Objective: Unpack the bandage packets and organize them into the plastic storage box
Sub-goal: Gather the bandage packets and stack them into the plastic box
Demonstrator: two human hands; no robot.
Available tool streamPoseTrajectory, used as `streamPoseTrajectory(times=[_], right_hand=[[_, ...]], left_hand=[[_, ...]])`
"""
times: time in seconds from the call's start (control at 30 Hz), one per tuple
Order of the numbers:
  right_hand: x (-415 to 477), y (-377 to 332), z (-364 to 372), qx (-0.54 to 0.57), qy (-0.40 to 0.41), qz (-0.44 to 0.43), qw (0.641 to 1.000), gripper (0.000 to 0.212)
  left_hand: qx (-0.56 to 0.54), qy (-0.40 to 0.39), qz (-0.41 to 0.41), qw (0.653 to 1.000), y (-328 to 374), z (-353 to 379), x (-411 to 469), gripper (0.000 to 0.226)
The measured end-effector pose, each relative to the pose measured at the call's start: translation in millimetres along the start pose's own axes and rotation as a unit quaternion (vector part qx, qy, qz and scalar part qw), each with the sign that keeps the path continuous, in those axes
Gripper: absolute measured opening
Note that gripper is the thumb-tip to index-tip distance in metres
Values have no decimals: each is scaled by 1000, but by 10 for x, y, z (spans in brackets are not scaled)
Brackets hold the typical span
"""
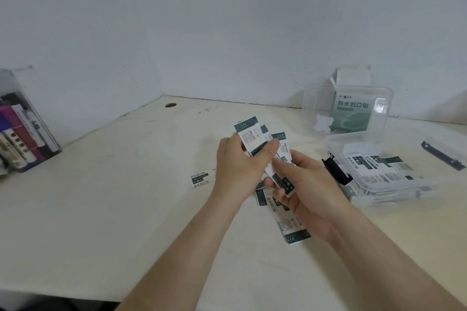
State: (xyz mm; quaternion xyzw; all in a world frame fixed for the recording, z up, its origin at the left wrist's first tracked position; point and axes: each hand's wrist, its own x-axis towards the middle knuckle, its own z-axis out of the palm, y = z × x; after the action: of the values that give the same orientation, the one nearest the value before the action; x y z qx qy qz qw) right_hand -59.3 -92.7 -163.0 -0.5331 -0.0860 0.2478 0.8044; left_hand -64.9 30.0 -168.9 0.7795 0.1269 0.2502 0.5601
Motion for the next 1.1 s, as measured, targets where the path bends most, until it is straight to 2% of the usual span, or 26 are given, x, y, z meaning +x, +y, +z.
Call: streamPoseTrajectory(times=[0.1,0.2,0.3,0.47,0.7,0.93,1.03,1.1], right_hand=[[4,-9,-10,26,-3,12,1000,16],[-6,-19,6,49,-17,28,998,16],[-15,-29,21,66,-27,32,997,15],[-22,-19,7,55,-41,37,997,19],[-38,-46,14,52,-58,32,996,23],[-34,-91,4,110,-63,50,991,15],[-21,-93,-5,115,-72,76,988,10],[-11,-85,-16,96,-69,89,989,10]], left_hand=[[-71,43,-13,996,51,-60,72,51],[-156,4,-26,987,115,-113,131,45],[-111,17,21,993,141,-35,97,28],[-88,34,70,993,126,90,-20,25],[-180,78,20,980,228,76,-50,32],[-233,51,28,971,226,91,-71,5],[-195,-5,74,978,210,71,-56,13],[-151,-6,102,983,219,70,-77,8]])
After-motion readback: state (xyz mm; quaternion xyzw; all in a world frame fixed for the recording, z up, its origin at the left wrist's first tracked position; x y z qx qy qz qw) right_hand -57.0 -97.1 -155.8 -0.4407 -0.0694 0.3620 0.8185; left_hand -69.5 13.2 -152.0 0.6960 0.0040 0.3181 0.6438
